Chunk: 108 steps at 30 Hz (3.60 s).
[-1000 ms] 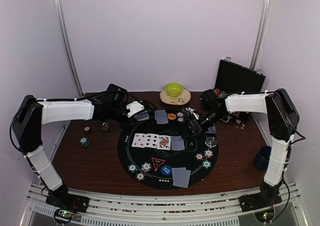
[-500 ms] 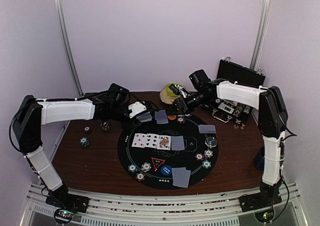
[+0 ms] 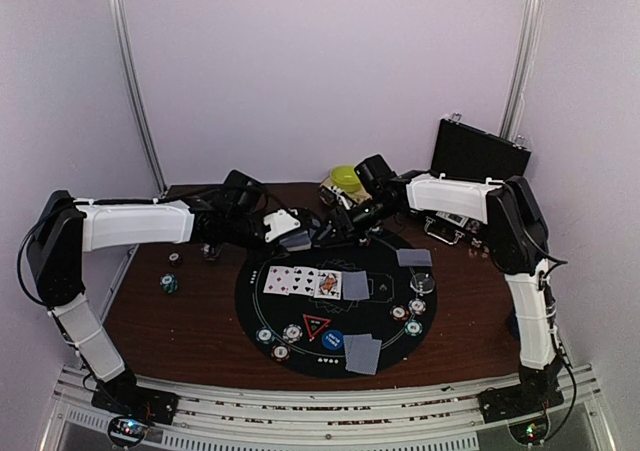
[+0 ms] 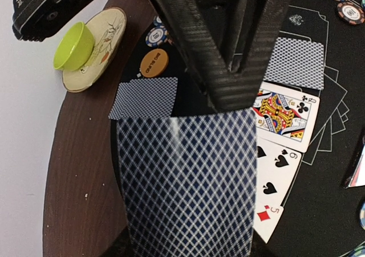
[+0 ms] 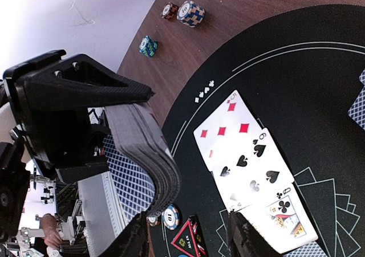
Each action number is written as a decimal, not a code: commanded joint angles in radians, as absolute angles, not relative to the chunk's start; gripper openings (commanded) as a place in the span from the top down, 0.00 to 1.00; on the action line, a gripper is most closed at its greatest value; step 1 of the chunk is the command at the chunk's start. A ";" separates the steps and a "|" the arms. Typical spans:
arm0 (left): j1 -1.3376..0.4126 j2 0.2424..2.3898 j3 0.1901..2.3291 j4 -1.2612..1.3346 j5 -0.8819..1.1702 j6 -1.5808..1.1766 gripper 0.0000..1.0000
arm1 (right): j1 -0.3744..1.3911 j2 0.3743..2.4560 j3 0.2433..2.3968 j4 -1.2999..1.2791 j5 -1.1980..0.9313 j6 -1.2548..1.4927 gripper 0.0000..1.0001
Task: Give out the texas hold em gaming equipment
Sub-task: Pick up the poker card from the face-down deck piles.
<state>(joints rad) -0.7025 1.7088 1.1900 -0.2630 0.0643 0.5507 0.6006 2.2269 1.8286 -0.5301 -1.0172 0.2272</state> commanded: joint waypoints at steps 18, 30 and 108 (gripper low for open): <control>-0.732 1.707 1.227 -0.244 0.087 0.557 0.89 | 0.612 2.283 1.913 -0.426 -1.053 0.329 0.51; -0.736 1.711 1.225 -0.252 0.097 0.558 0.89 | 0.629 2.317 1.984 -0.519 -1.029 0.218 0.52; -0.682 1.734 1.190 -0.219 0.056 0.550 0.90 | 0.393 1.825 1.368 -0.304 -0.878 0.154 1.00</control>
